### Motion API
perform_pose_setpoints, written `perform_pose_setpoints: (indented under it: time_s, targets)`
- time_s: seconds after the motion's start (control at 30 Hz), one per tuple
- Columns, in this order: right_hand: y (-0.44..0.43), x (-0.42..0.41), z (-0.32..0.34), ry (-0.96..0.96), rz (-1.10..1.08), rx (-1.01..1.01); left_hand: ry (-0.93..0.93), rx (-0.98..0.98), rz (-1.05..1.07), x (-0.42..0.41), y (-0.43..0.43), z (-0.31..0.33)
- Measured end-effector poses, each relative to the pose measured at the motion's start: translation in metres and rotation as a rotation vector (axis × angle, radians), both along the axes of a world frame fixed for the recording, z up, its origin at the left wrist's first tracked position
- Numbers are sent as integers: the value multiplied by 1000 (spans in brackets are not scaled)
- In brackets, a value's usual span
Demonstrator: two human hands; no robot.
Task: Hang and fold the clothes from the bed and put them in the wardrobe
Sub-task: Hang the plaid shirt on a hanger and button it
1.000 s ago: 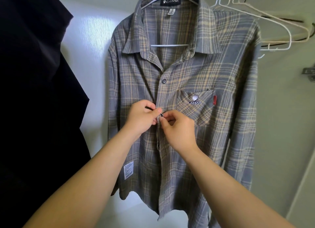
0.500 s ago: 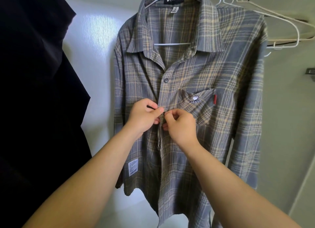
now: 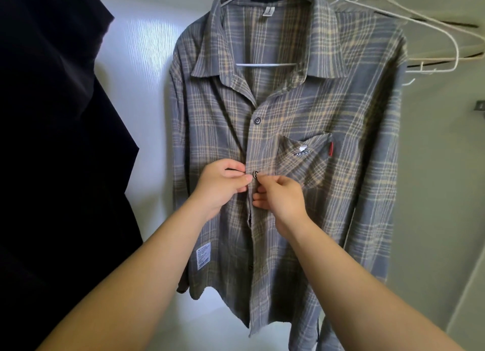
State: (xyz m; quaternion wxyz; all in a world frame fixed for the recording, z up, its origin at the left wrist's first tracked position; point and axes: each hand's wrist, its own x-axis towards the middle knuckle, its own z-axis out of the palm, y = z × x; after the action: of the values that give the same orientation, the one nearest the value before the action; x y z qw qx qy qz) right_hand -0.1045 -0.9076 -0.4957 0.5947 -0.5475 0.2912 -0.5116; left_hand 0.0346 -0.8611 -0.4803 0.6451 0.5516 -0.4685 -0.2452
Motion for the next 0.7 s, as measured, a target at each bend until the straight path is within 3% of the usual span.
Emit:
perform_pose_setpoints:
  time_s: [0.3,0.53,0.7]
  targets:
    - [-4,4,-15,182,-70,-80,-43,4,65,-7,1,0]
    - [-6,10,-44,614,-165,-387,-38,11,9,-10,2,-3]
    - [-15,12,-56,577,-275,-422,-79,21,26,-10,0,-12]
